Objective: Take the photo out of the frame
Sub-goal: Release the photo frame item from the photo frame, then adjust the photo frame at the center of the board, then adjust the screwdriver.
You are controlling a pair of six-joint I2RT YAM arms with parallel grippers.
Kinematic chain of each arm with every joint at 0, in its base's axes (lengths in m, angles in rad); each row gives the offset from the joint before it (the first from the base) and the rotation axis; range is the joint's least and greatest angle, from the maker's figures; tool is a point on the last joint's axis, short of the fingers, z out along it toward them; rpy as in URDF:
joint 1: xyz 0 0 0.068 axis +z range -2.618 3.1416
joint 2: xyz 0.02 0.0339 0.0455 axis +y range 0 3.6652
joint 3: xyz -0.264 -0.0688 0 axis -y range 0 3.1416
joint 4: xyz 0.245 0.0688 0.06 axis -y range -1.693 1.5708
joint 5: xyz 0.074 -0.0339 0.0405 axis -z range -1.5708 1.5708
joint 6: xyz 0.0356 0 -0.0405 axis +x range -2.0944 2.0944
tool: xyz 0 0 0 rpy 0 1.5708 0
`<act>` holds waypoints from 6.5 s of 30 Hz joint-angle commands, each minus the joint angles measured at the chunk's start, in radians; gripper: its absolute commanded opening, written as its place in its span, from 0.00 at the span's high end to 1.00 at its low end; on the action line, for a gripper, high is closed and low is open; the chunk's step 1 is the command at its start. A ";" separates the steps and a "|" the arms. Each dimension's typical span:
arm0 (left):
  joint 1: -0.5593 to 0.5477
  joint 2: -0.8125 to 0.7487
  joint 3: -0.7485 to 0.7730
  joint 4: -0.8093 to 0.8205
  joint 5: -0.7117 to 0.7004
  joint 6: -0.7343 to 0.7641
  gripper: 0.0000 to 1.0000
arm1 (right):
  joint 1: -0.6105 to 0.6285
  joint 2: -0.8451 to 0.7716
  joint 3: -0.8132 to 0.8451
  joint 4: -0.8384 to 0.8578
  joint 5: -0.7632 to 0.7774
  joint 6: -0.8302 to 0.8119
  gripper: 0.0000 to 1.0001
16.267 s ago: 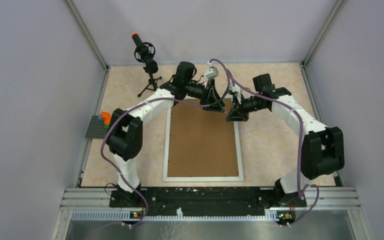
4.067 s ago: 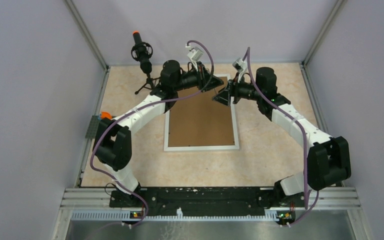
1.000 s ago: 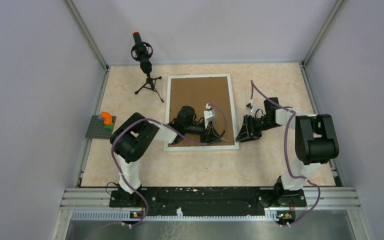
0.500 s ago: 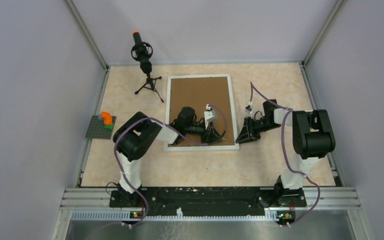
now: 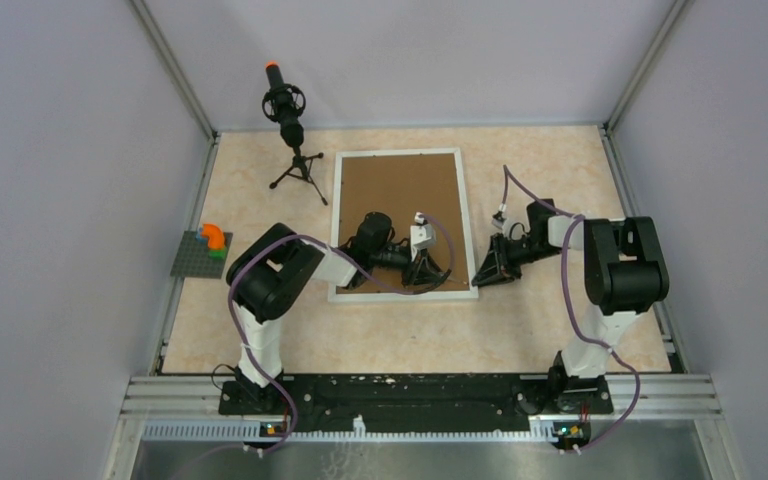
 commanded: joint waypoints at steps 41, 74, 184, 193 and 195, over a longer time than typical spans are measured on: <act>-0.072 -0.255 0.303 -0.561 -0.244 0.127 1.00 | 0.107 -0.223 0.094 -0.033 0.229 0.095 0.39; 0.086 -0.437 0.215 -0.650 -0.367 0.060 1.00 | 0.247 -0.026 0.172 -0.222 0.549 -0.122 1.00; 0.170 -0.247 0.463 -0.184 0.059 -0.563 1.00 | 0.198 -0.527 0.113 0.466 0.037 -0.318 0.15; 0.169 -0.229 0.445 -0.032 0.103 -0.638 1.00 | 0.302 -0.453 0.155 0.573 -0.023 -0.235 0.37; 0.167 -0.227 0.445 -0.021 0.108 -0.650 1.00 | 0.310 -0.433 0.169 0.588 -0.019 -0.212 0.46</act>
